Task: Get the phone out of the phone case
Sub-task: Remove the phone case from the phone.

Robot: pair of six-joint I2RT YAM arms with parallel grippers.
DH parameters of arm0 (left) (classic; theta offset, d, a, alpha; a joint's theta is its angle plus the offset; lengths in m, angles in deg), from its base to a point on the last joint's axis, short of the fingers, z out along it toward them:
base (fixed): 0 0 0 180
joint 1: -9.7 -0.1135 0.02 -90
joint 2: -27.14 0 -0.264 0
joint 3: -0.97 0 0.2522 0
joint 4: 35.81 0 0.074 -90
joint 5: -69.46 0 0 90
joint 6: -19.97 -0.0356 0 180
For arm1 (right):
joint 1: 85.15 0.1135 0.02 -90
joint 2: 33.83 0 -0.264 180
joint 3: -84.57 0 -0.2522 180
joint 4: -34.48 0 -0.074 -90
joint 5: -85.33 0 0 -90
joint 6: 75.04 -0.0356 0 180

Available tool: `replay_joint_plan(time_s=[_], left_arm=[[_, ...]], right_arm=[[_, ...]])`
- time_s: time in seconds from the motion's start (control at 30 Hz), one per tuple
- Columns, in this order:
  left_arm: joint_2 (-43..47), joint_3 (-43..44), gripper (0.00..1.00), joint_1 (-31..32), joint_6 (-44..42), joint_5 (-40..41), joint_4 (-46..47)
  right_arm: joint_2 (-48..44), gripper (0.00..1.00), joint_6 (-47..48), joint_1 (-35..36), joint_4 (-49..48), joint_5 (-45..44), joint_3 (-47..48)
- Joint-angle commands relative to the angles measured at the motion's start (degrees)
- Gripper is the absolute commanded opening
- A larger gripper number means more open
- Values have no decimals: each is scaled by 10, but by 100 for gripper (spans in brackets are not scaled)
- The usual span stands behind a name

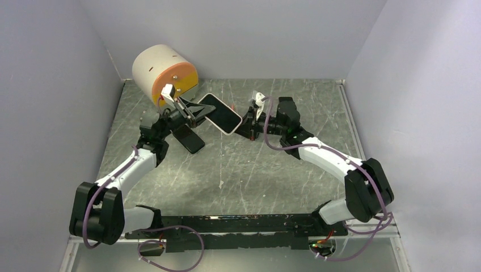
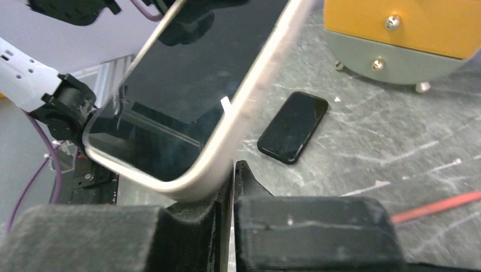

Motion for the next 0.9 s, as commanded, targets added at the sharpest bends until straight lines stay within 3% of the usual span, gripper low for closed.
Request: replay_joint_plan(time_s=[0.0, 0.17, 0.3, 0.53, 0.7, 0.87], left_arm=[[33, 24, 2, -12, -32, -37, 20], [44, 38, 2, -55, -98, -86, -22], [40, 85, 2, -63, -207, -148, -96], [34, 177, 3, -63, -401, -253, -274], [38, 227, 3, -63, -524, -283, -387], [40, 255, 2, -63, -586, -302, -447]], right_arm=[[-24, 12, 30, -19, 21, 0, 8], [-72, 36, 43, -37, 72, 29, -13], [-103, 47, 76, -37, 152, 57, 0], [-125, 54, 118, -31, 195, 101, 18], [-107, 55, 160, -14, 255, 105, 77], [-79, 56, 180, 13, 301, 109, 131]])
